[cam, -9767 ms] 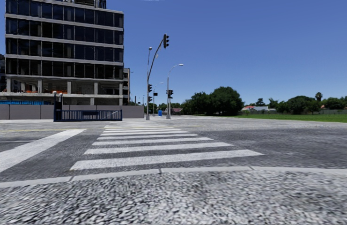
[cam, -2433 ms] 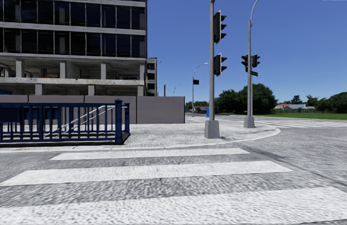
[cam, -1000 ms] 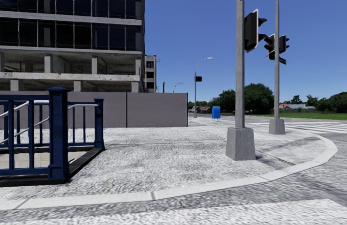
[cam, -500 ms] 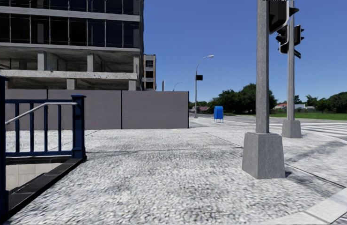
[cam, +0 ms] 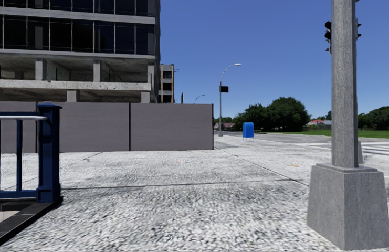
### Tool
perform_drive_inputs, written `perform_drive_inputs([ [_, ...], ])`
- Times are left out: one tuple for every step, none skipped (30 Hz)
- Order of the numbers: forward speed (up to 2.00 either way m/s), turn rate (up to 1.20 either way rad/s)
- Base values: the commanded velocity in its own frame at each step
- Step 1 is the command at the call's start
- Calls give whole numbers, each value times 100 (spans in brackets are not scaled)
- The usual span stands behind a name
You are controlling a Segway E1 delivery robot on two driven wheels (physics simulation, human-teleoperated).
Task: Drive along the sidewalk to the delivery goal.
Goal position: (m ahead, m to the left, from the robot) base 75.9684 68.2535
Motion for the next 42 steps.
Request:
perform_drive_inputs([
  [154,0],
  [154,0],
  [154,0],
  [154,0],
  [154,0],
  [154,0],
  [154,0],
  [154,0],
  [154,0],
  [154,0],
  [154,0],
  [154,0],
  [154,0],
  [154,0],
  [154,0],
  [154,0],
  [154,0],
  [154,0],
  [154,0],
  [154,0],
  [154,0],
  [154,0],
  [154,0],
  [154,0],
  [154,0],
  [154,0],
  [154,0],
  [154,0],
  [154,0],
  [154,-14],
  [154,-31],
  [200,-37],
  [200,-37],
  [200,-39],
  [200,-43],
  [200,-53],
  [200,-67],
  [200,-67],
  [200,-72],
  [200,-73],
  [200,-73],
  [200,-73],
])
